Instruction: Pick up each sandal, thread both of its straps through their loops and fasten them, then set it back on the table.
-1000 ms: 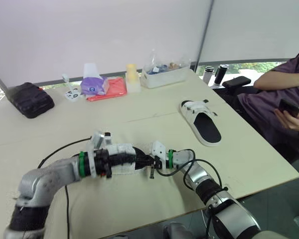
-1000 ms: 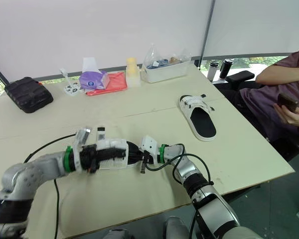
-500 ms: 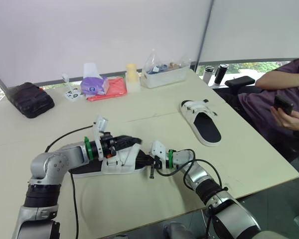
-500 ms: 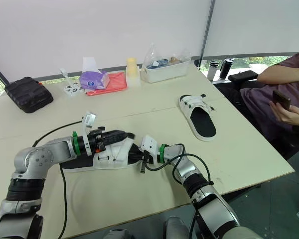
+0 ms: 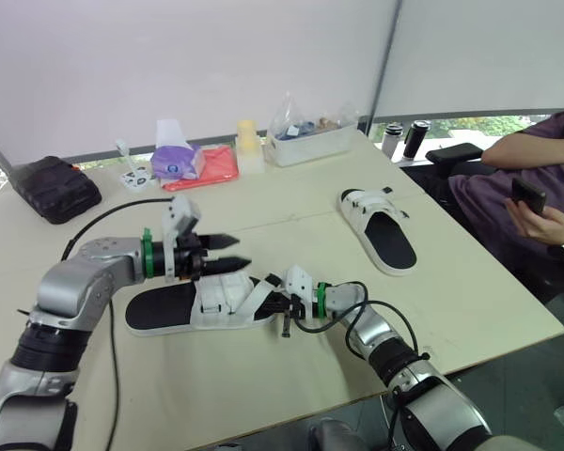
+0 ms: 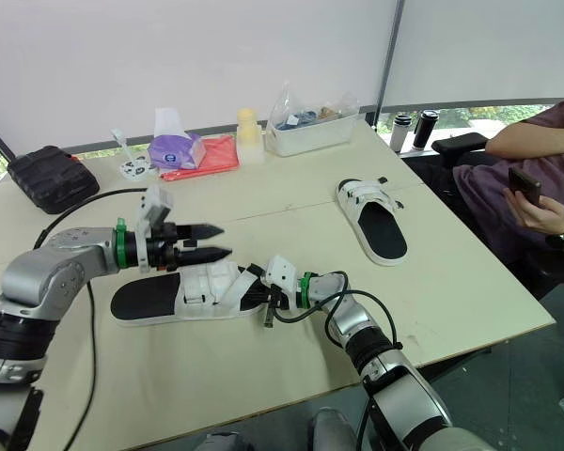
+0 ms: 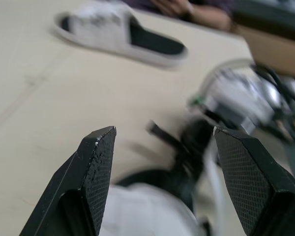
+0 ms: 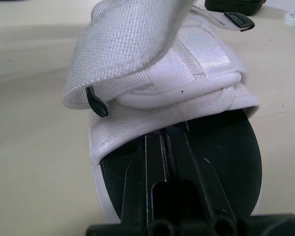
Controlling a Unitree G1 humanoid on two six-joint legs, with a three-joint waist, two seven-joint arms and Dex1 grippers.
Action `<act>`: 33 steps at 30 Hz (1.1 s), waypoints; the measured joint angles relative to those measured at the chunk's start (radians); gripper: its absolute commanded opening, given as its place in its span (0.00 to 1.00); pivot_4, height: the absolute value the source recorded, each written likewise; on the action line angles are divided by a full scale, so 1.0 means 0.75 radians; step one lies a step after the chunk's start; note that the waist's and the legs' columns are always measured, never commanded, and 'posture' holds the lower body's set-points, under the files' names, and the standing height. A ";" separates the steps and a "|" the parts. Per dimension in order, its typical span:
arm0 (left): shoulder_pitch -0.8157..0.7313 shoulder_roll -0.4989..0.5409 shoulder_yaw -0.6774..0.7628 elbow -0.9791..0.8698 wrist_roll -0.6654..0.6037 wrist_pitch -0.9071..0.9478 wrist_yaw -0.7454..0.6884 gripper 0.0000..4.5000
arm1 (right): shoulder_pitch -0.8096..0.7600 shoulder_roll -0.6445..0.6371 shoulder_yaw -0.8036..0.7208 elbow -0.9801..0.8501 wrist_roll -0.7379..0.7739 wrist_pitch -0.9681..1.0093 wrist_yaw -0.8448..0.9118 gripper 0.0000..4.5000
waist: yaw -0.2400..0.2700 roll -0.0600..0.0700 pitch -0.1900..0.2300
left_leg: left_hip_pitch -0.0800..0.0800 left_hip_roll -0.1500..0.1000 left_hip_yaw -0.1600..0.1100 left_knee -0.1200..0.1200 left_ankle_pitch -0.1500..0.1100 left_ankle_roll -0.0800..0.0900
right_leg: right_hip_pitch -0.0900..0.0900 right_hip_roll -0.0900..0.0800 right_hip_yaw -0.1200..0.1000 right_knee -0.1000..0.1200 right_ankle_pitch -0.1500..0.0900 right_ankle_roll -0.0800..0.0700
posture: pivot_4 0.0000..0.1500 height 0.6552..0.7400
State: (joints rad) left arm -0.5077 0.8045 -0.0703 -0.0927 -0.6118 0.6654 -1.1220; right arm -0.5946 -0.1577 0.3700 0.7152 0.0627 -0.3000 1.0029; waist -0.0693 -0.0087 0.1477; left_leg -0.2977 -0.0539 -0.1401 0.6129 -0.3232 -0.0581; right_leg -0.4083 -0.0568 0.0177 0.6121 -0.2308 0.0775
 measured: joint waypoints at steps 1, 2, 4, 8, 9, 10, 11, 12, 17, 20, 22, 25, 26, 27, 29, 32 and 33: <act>0.000 0.014 -0.002 -0.002 0.015 -0.018 -0.030 0.73 | 0.000 0.000 0.000 0.000 0.000 0.000 0.000 0.00 | 0.000 0.000 0.000 | 0.000 0.000 0.000 0.000 0.000 0.000 | 0.000 0.000 0.000 0.000 0.000 0.000 | 1.00 1.00; -0.002 0.019 -0.005 -0.002 0.023 -0.033 -0.051 0.73 | 0.000 0.000 0.000 0.000 0.000 0.000 0.000 0.00 | 0.000 0.000 0.000 | 0.000 0.000 0.000 0.000 0.000 0.000 | 0.000 0.000 0.000 0.000 0.000 0.000 | 1.00 1.00; -0.011 0.015 -0.021 0.001 0.040 -0.043 -0.081 0.73 | 0.000 0.000 0.000 0.000 0.000 0.000 0.000 0.00 | 0.000 0.000 0.000 | 0.000 0.000 0.000 0.000 0.000 0.000 | 0.000 0.000 0.000 0.000 0.000 0.000 | 1.00 1.00; -0.047 -0.027 -0.057 0.015 0.060 -0.062 -0.128 0.73 | 0.000 0.000 0.000 0.000 0.000 0.000 0.000 0.00 | 0.000 0.000 0.000 | 0.000 0.000 0.000 0.000 0.000 0.000 | 0.000 0.000 0.000 0.000 0.000 0.000 | 1.00 1.00; -0.052 -0.032 -0.062 0.019 0.068 -0.067 -0.131 0.73 | 0.000 0.000 0.000 0.000 0.000 0.000 0.000 0.00 | 0.000 0.000 0.000 | 0.000 0.000 0.000 0.000 0.000 0.000 | 0.000 0.000 0.000 0.000 0.000 0.000 | 1.00 1.00; -0.060 -0.038 -0.084 0.029 0.086 -0.086 -0.143 0.73 | 0.000 0.000 0.000 0.000 0.000 0.000 0.000 0.00 | 0.000 0.000 0.000 | 0.000 0.000 0.000 0.000 0.000 0.000 | 0.000 0.000 0.000 0.000 0.000 0.000 | 1.00 1.00; -0.065 -0.052 -0.105 0.040 0.106 -0.101 -0.157 0.73 | 0.000 0.000 0.000 0.000 0.000 0.000 0.000 0.00 | 0.000 0.000 0.000 | 0.000 0.000 0.000 0.000 0.000 0.000 | 0.000 0.000 0.000 0.000 0.000 0.000 | 1.00 1.00; -0.072 -0.077 -0.128 0.062 0.126 -0.122 -0.168 0.73 | 0.000 0.000 0.000 0.000 0.000 0.000 0.000 0.00 | 0.000 0.000 0.000 | 0.000 0.000 0.000 0.000 0.000 0.000 | 0.000 0.000 0.000 0.000 0.000 0.000 | 1.00 1.00; -0.129 -0.197 -0.203 0.190 0.196 -0.188 -0.215 0.54 | 0.000 0.001 0.000 0.000 0.000 0.000 0.000 0.00 | 0.000 0.000 0.000 | 0.000 0.000 0.000 0.000 0.000 0.001 | 0.000 0.001 0.000 0.000 0.000 0.000 | 1.00 1.00; -0.156 -0.245 -0.231 0.256 0.229 -0.223 -0.244 0.24 | 0.000 0.001 0.000 0.000 0.000 0.000 0.000 0.00 | 0.000 0.000 0.000 | 0.000 0.000 0.000 0.000 0.000 0.001 | 0.000 0.000 0.000 0.000 0.000 0.001 | 1.00 1.00; -0.164 -0.277 -0.233 0.290 0.245 -0.232 -0.246 0.03 | 0.000 0.001 0.000 0.000 0.000 0.000 0.000 0.00 | 0.000 0.000 0.000 | 0.000 0.000 0.000 0.000 0.000 0.001 | 0.000 0.001 0.000 0.000 0.000 0.001 | 1.00 1.00; -0.168 -0.289 -0.231 0.308 0.250 -0.229 -0.248 0.01 | 0.000 0.001 0.000 0.000 0.000 0.000 0.000 0.00 | 0.000 0.000 0.000 | 0.000 0.000 0.000 0.000 0.000 0.001 | 0.000 0.001 0.000 0.000 0.000 0.001 | 1.00 1.00; -0.169 -0.288 -0.228 0.308 0.249 -0.227 -0.251 0.01 | 0.000 0.001 0.000 0.000 0.000 0.000 0.000 0.00 | 0.000 0.000 0.000 | 0.000 0.000 0.000 0.000 0.000 0.001 | 0.000 0.001 0.000 0.000 0.000 0.001 | 1.00 1.00; -0.169 -0.288 -0.226 0.307 0.249 -0.223 -0.253 0.01 | 0.000 0.001 0.000 0.000 0.000 0.000 0.000 0.00 | 0.000 0.000 0.000 | 0.000 0.000 0.000 0.000 0.000 0.001 | 0.000 0.001 0.000 0.000 0.000 0.001 | 1.00 1.00; -0.169 -0.288 -0.208 0.302 0.236 -0.180 -0.250 0.01 | 0.000 0.001 0.000 0.000 0.000 0.000 0.000 0.00 | 0.000 0.000 0.000 | 0.000 0.000 0.000 0.000 0.000 0.001 | 0.000 0.001 0.000 0.000 0.000 0.001 | 1.00 1.00; -0.171 -0.283 -0.087 0.266 0.105 0.012 -0.207 0.01 | 0.000 0.001 0.000 0.000 0.000 0.000 0.000 0.00 | -0.001 0.000 0.000 | 0.000 0.001 -0.001 0.000 0.000 0.001 | 0.000 0.001 -0.001 0.000 0.000 0.001 | 1.00 1.00; -0.171 -0.277 -0.061 0.263 0.084 0.050 -0.192 0.01 | 0.000 0.001 -0.001 0.000 0.000 0.000 -0.001 0.00 | -0.001 0.000 0.001 | 0.000 0.001 -0.001 0.000 0.000 0.001 | 0.000 0.001 -0.001 0.000 0.000 0.001 | 1.00 1.00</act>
State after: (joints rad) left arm -0.6357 0.5970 -0.1163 0.1048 -0.5486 0.7030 -1.2660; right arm -0.5948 -0.1573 0.3695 0.7150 0.0628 -0.3000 1.0024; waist -0.0700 -0.0085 0.1481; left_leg -0.2979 -0.0534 -0.1409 0.6131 -0.3230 -0.0575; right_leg -0.4082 -0.0562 0.0172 0.6122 -0.2305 0.0782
